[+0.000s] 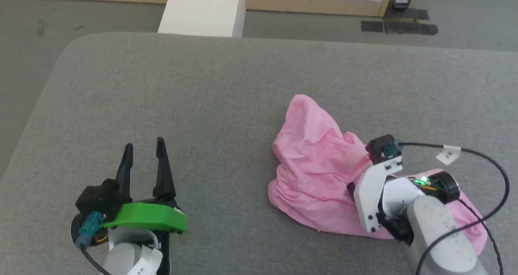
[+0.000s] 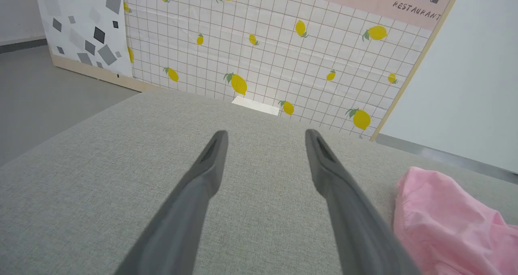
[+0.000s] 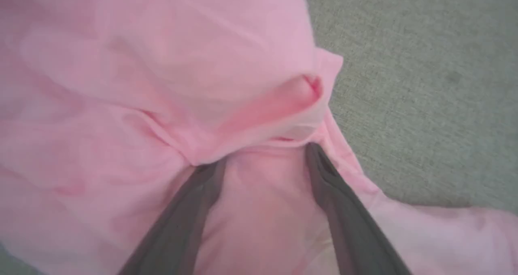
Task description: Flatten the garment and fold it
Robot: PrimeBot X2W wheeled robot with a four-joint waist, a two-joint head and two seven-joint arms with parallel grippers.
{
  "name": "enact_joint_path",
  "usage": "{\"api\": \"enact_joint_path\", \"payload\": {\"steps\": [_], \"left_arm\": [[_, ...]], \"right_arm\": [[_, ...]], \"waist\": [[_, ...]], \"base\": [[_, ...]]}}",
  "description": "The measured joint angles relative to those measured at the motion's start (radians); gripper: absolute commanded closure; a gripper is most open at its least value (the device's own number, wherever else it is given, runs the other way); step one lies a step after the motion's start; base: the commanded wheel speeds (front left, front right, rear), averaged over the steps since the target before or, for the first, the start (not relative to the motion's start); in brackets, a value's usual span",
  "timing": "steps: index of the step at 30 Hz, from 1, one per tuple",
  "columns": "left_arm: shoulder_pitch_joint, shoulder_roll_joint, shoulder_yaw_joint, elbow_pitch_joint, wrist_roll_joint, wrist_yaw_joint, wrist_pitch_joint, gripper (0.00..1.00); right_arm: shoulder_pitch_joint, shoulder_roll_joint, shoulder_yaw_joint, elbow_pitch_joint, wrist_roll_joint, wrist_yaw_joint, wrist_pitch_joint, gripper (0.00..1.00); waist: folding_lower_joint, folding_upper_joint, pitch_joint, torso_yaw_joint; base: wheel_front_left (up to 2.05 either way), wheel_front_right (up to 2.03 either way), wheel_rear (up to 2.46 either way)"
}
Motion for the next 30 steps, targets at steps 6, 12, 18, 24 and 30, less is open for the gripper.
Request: {"api": "enact_joint_path", "payload": {"steps": [6,12,18,24,30], "left_arm": [[-0.024,0.0,-0.011,-0.004,-0.012,0.001,0.0,0.0],[-0.042,0.0,-0.016,-0.01,-0.015,0.002,0.0,0.0],[-0.065,0.0,-0.033,-0.012,-0.016,0.001,0.0,0.0],[-0.078,0.0,-0.045,-0.012,-0.016,0.002,0.0,0.0],[-0.075,0.0,-0.033,-0.005,-0.015,0.002,0.0,0.0]], "right_arm": [[-0.094,-0.018,-0.01,0.02,0.014,0.0,0.022,1.0],[-0.232,-0.014,-0.157,0.048,-0.034,0.0,-0.107,1.0],[-0.354,-0.001,-0.354,0.135,-0.174,0.0,-0.194,1.0],[-0.405,0.007,-0.493,0.232,-0.263,0.0,-0.276,0.0],[-0.379,0.009,-0.43,0.268,-0.21,0.0,-0.5,0.0]], "waist": [[0.0,0.0,0.038,0.027],[0.0001,0.0,0.069,0.044],[0.0,0.0,0.092,0.057],[0.0001,0.0,0.111,0.069],[0.0001,0.0,0.098,0.057]], "base": [[0.0,0.0,0.0],[0.0,0.0,0.0],[0.0,0.0,0.0],[0.0,0.0,0.0],[0.0,0.0,0.0]]}}
